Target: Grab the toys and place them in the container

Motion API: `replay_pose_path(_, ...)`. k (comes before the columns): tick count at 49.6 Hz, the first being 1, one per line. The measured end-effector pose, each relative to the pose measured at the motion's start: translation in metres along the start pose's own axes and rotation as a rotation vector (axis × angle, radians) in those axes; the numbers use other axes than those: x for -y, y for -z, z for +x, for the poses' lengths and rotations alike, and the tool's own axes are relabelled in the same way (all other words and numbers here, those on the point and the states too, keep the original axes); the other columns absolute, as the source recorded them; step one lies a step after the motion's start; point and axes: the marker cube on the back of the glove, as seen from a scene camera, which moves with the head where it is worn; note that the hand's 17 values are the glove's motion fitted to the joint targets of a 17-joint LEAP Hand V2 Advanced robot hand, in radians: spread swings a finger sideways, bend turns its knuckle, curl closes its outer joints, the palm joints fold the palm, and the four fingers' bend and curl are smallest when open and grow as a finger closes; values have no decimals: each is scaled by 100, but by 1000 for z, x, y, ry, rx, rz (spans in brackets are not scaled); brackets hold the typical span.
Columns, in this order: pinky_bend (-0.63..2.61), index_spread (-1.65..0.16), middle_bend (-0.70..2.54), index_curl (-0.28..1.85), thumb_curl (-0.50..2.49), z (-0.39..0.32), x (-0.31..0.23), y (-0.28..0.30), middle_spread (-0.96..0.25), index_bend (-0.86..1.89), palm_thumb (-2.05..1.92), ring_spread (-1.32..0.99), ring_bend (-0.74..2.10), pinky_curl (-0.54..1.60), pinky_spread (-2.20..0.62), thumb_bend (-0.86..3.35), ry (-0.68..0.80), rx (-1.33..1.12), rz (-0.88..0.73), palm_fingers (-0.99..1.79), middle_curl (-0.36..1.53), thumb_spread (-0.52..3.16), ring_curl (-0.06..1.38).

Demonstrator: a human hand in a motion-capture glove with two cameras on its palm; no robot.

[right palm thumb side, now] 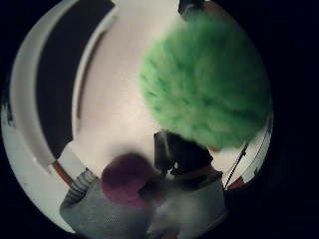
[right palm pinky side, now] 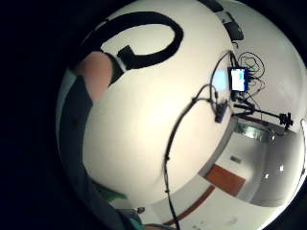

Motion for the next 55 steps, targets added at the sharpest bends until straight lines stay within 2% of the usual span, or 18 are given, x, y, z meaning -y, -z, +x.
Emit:
replay_pose_path(5, 69, -40, 85, 25, 33, -9, -1, 4, -26, 26, 10, -41, 82, 31, -9, 0, 51, 111, 15, 48, 55, 141, 41)
replay_pose_path(12, 56, -40, 90, 32, 35, -5, -2, 20, -25, 38, 21, -45, 86, 27, -11, 5, 83, 128, 61, 64, 57, 145, 42)
replay_pose_path(19, 49, -39, 93, 37, 36, 33, 0, 100, -25, 42, 30, -48, 89, 27, -12, 8, 6, 236, 207, 68, 58, 147, 43)
replay_pose_path(28, 46, -38, 95, 40, 37, 48, -9, 189, -23, 43, 35, -50, 91, 27, -13, 9, 60, 279, 359, 70, 59, 146, 43)
replay_pose_path(36, 45, -38, 96, 43, 37, -19, 12, 213, -23, 42, 37, -51, 92, 27, -13, 8, 69, 231, 325, 71, 59, 146, 43)
replay_pose_path(41, 44, -37, 97, 44, 36, -97, 16, 236, -22, 40, 36, -51, 93, 27, -13, 8, 281, 342, 331, 72, 60, 147, 44)
replay_pose_path(45, 42, -37, 96, 45, 36, -147, 21, 250, -23, 39, 36, -52, 95, 27, -13, 7, 343, 347, 339, 73, 59, 147, 44)
replay_pose_path(49, 42, -37, 96, 46, 35, -167, 26, 252, -23, 38, 36, -51, 97, 28, -14, 6, 359, 315, 346, 73, 59, 146, 45)
replay_pose_path(53, 41, -37, 96, 47, 35, -172, 35, 241, -23, 37, 35, -51, 97, 28, -14, 5, 258, 245, 296, 74, 59, 146, 45)
replay_pose_path(55, 41, -37, 96, 47, 34, -177, 33, 234, -23, 36, 33, -51, 98, 28, -14, 3, 331, 249, 253, 73, 59, 146, 45)
